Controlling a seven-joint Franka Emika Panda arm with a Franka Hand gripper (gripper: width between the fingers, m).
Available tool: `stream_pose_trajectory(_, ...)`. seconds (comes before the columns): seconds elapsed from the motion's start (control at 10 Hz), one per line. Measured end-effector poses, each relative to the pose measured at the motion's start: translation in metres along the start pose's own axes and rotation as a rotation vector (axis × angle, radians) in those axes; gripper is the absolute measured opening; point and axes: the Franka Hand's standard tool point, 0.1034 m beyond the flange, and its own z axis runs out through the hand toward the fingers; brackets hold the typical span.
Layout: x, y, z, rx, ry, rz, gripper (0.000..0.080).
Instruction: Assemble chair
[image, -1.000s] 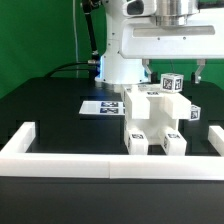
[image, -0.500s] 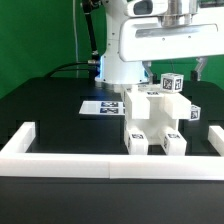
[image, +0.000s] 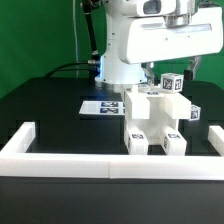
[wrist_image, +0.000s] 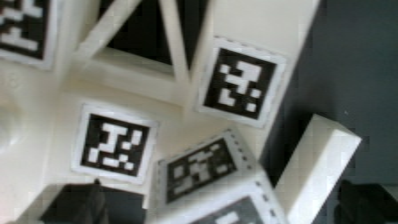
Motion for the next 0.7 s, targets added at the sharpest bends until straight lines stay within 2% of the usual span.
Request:
stream_pose_trajectory(0.2, -0.0004, 0.0011, -0.0001, -0.001, -0.001, -0.070, 0.0648)
stream_pose_trajectory(0.4, -0.0004, 0.0012, -0.0001, -0.001, -0.001, -0.066, 0.0380)
stream_pose_trajectory(0.5, -0.0005, 0.0013, -0.0001, -0.001, -0.001, -0.062, 0.0380)
stream_pose_trajectory(0.6, -0.0004, 0.0013, -0.0001, -0.001, 0.000, -0.040, 0.0286)
stream_pose_trajectory(0.7, -0.0004, 0.0012, -0.0001, 0.000, 0.000, -0.011, 0.0286)
